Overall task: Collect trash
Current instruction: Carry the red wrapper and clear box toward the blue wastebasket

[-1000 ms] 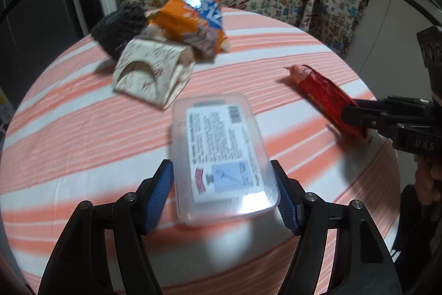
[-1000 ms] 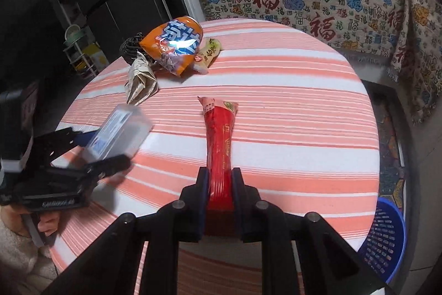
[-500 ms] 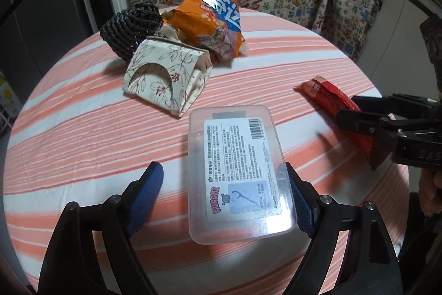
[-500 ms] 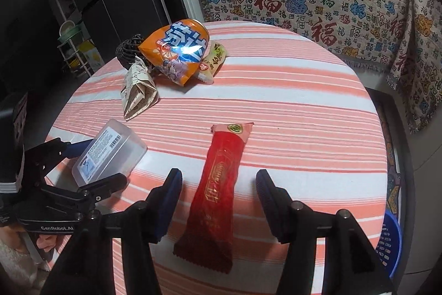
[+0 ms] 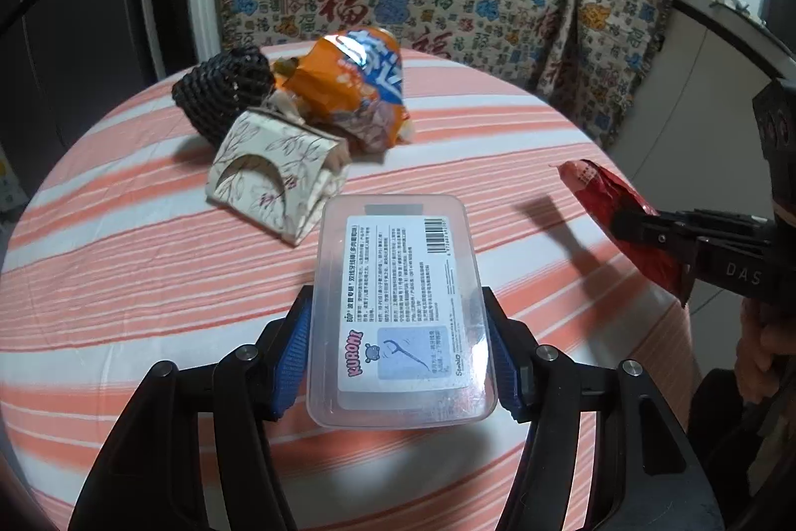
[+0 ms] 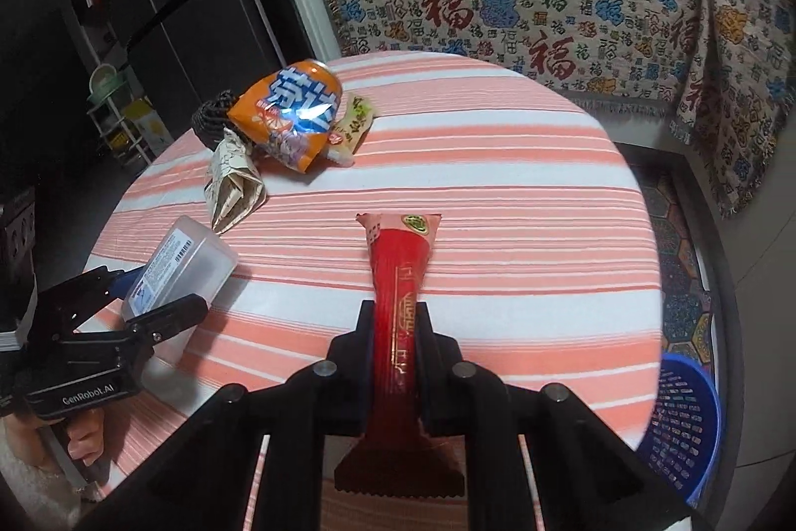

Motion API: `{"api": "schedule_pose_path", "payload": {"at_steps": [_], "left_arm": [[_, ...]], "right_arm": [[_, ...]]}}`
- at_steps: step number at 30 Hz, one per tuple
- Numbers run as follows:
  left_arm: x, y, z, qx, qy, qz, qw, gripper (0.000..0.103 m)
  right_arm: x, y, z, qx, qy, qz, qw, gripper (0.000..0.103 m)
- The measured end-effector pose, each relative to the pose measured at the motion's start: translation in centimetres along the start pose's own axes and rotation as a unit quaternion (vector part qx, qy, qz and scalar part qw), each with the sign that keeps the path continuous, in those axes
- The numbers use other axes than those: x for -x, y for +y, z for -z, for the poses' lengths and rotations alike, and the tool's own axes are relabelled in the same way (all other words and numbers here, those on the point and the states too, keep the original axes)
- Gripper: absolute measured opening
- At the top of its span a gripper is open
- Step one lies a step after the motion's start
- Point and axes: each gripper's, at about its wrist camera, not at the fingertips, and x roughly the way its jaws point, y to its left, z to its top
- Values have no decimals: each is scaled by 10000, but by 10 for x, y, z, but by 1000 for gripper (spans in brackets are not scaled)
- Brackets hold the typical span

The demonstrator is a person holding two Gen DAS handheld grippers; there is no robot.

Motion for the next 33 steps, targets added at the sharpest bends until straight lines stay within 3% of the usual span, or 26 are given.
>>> {"api": "schedule_pose_path", "payload": {"at_steps": [6,13,24,33], "left_arm": [[3,-33,-11,-214,-65,257,9994,64],[3,-99,-25,-632,-89,783,9949,64],[-12,-205,-40,-1224,3,1614,9793,64],[-47,-274,-42,-1397,331,2078,9676,64]], "right_arm": [[25,-28,2,-243,-199,152,9994,13],[65,-80,14,-731,-477,523,9948,13],[120,-169,53,-1608,-729,1157,9775,13],[134,-223,80,-2123,-630,1476,9639,13]]}}
